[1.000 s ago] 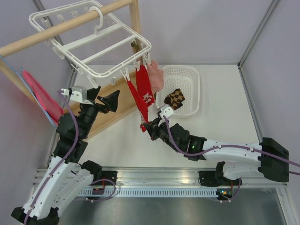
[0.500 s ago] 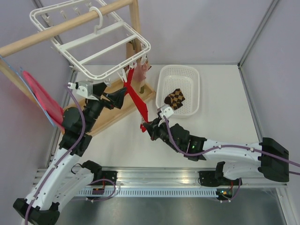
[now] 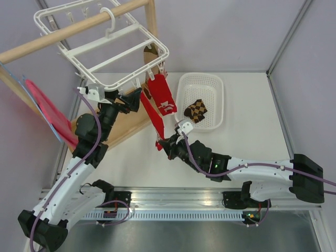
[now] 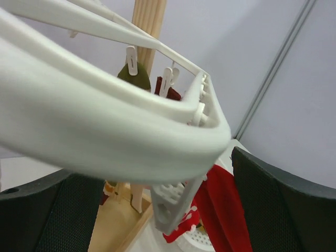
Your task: Remove the socks clipped to the hanger
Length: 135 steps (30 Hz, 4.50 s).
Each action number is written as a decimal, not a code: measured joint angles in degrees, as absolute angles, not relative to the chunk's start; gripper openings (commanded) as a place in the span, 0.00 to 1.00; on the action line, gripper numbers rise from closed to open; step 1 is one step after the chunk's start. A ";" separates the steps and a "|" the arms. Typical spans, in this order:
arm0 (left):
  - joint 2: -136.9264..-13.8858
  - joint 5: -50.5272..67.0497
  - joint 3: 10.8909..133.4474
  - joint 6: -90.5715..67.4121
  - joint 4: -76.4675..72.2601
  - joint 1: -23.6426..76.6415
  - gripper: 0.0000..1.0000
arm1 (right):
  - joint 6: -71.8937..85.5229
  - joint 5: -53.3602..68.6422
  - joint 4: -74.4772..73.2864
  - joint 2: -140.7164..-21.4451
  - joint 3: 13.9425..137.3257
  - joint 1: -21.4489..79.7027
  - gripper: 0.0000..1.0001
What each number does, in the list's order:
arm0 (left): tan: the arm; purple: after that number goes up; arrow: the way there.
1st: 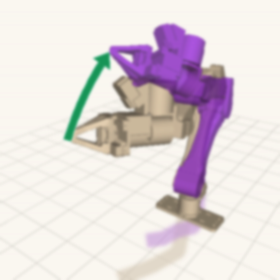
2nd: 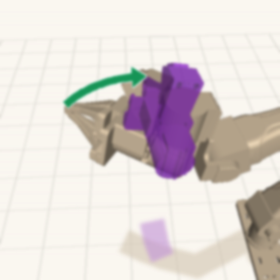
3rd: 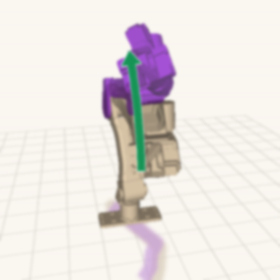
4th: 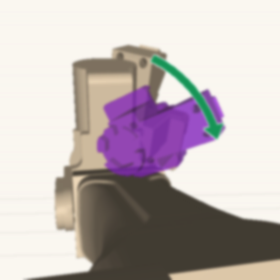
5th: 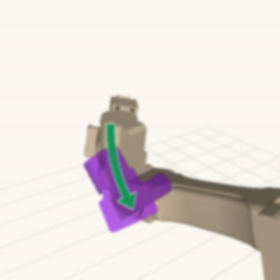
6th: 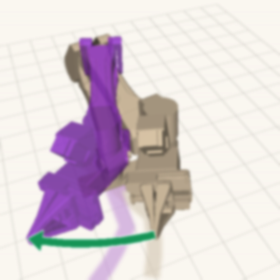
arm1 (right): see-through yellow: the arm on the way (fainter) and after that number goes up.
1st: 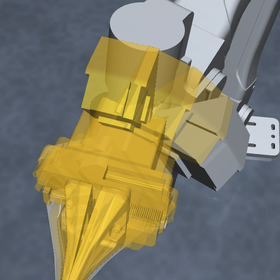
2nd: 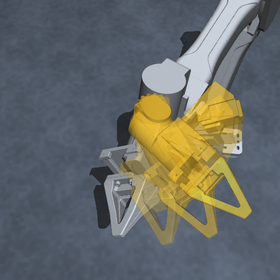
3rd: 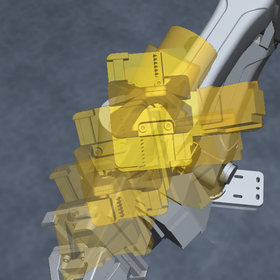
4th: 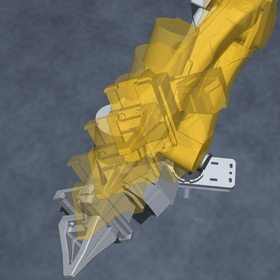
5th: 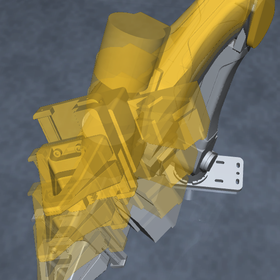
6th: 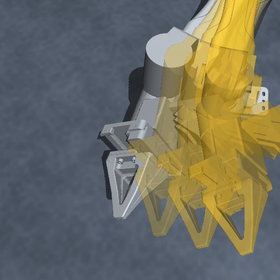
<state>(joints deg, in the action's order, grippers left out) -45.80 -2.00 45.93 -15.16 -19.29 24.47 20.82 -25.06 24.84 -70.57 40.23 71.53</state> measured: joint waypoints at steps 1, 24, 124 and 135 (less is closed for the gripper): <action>-46.28 -2.46 46.04 -15.16 -19.62 24.47 1.00 | 20.82 -25.08 24.86 -70.54 40.23 71.66 0.01; -52.88 -2.59 49.80 -15.38 -24.23 24.77 0.31 | 20.73 -25.08 25.30 -70.24 40.23 73.06 0.01; -37.47 -15.75 43.51 -8.84 14.15 33.10 1.00 | 19.81 0.58 -4.08 -77.36 56.49 23.40 0.98; -46.74 -20.49 42.52 -15.22 5.80 33.15 1.00 | 22.09 6.79 -2.61 -70.81 51.79 23.40 0.98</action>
<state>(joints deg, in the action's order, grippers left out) -46.74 -20.49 42.52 -15.22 5.80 33.15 22.09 6.79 -2.61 -70.81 51.79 23.40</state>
